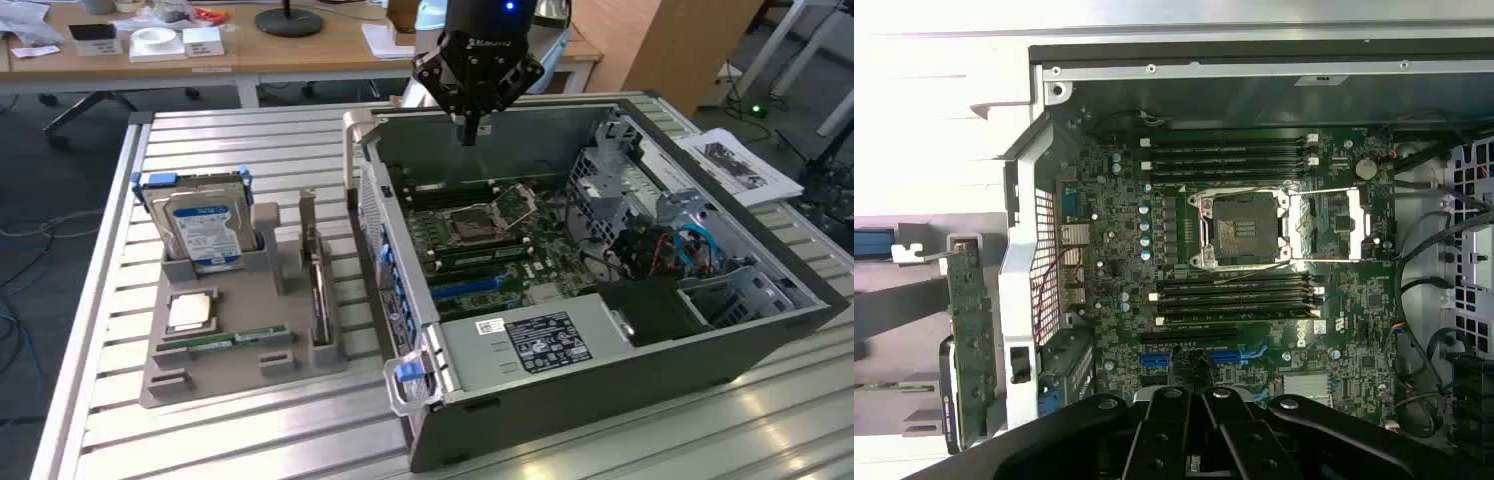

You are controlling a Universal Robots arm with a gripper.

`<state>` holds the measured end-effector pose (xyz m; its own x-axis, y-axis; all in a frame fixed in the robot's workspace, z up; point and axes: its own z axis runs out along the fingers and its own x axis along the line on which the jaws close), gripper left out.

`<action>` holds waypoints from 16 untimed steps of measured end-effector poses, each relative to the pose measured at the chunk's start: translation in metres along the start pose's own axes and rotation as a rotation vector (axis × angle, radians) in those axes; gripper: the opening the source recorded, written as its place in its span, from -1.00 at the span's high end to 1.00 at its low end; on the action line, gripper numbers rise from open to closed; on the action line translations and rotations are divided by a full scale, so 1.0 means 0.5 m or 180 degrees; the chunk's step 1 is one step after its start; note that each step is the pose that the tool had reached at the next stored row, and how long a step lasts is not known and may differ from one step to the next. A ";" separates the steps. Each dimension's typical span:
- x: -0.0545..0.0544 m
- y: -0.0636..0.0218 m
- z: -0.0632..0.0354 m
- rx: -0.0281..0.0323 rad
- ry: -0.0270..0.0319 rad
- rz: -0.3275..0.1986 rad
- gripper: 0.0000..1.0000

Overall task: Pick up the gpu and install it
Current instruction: 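Reach for the gpu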

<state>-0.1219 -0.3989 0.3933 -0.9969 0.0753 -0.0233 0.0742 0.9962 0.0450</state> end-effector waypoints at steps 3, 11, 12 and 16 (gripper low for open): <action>0.000 0.000 0.000 0.0000 0.0000 0.0000 0.79; 0.008 -0.001 0.000 0.0000 0.0000 0.0000 0.79; 0.010 -0.001 0.000 0.0000 0.0000 0.0000 0.79; 0.019 -0.001 0.000 0.0000 0.0000 0.0000 0.79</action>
<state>-0.1312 -0.3988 0.3933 -0.9969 0.0753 -0.0233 0.0742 0.9962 0.0451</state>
